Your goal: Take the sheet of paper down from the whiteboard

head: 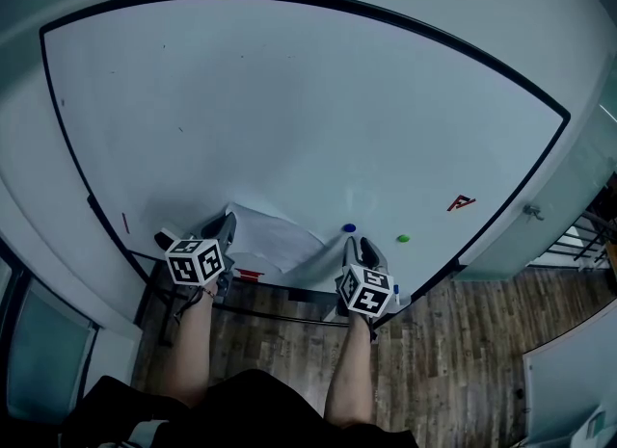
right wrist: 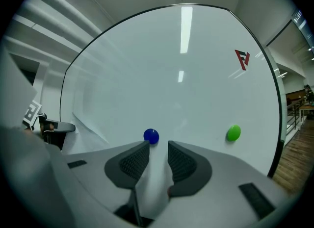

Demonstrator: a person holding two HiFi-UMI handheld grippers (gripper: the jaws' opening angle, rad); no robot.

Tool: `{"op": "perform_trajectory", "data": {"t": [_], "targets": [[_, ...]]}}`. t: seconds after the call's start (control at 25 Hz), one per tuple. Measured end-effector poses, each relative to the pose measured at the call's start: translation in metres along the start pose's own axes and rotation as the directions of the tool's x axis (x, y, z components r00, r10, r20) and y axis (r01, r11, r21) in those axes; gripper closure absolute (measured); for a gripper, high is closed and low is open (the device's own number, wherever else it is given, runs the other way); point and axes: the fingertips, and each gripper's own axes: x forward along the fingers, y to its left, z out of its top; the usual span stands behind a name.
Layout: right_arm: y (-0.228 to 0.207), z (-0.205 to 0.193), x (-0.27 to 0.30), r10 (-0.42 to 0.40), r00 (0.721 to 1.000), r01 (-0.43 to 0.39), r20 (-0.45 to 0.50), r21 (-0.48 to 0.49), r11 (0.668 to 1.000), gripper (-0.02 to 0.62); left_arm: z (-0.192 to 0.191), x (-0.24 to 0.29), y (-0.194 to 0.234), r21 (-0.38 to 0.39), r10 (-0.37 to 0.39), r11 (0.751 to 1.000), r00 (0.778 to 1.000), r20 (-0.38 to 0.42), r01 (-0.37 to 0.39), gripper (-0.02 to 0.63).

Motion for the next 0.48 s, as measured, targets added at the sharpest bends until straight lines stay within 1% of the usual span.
{"op": "perform_trajectory", "data": {"t": [0.2, 0.48], "targets": [[0.001, 0.0, -0.009, 0.022, 1.0, -0.022, -0.001, -0.006, 1.0, 0.467, -0.004, 0.002, -0.024, 0.089, -0.042, 0.995, 0.999, -0.015, 0.043, 0.584], [-0.001, 0.0, -0.016, 0.023, 1.0, -0.023, 0.01, -0.002, 1.0, 0.468, -0.008, 0.001, -0.04, 0.119, -0.09, 0.989, 0.996, -0.026, 0.092, 0.584]]}}
